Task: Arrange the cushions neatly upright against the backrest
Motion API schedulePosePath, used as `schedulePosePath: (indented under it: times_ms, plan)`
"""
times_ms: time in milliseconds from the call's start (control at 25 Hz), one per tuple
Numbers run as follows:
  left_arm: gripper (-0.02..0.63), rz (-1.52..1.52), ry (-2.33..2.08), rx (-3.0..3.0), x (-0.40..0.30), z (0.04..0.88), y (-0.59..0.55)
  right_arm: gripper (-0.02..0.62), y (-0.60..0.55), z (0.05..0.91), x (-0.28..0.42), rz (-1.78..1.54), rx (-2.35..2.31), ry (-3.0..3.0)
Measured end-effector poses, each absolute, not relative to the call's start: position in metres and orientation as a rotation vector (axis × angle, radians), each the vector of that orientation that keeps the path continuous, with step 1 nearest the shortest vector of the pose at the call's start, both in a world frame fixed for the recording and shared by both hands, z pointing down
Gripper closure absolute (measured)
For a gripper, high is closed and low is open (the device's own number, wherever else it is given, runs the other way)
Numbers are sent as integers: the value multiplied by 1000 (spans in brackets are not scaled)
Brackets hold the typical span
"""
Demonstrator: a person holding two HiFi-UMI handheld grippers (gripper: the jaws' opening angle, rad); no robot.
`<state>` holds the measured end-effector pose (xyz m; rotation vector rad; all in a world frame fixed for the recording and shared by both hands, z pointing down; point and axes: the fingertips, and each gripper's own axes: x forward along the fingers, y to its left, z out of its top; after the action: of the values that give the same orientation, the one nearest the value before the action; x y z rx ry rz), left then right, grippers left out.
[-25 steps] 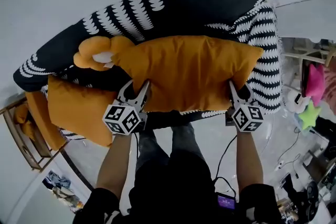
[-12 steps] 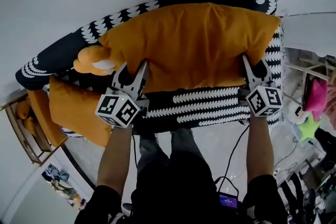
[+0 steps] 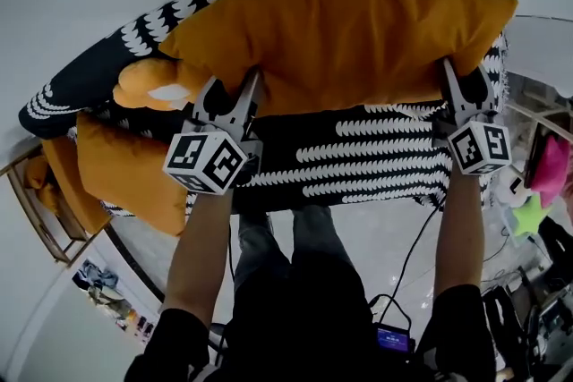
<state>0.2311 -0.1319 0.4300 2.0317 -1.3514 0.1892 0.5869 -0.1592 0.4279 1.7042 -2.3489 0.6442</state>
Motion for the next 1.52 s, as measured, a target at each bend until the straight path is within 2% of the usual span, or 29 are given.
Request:
schedulePosePath:
  times_ms: [240, 360, 400, 560, 680, 1080, 1520]
  plan:
    - [365, 293, -1355, 1990, 224, 452, -117, 338, -129, 458, 588, 725, 1756, -2240]
    - [286, 317, -1366, 2018, 207, 454, -110, 291, -113, 464, 583, 766, 1840, -2165]
    - [230, 308, -1375, 2024, 207, 452, -111, 284, -112, 463, 587, 773, 1875, -2145]
    - [211, 273, -1414, 2012, 216, 448, -113, 264, -107, 464, 613, 760, 1948, -2070]
    - [212, 283, -1419, 2060, 209, 441, -99, 258, -91, 456, 598, 690, 1922, -2068]
    - [212, 215, -1418, 2082, 114, 394, 7, 259, 0, 404, 430, 700, 1769, -2235]
    - [213, 182, -1652, 2011, -124, 324, 139, 272, 87, 371, 166, 753, 1482, -2428]
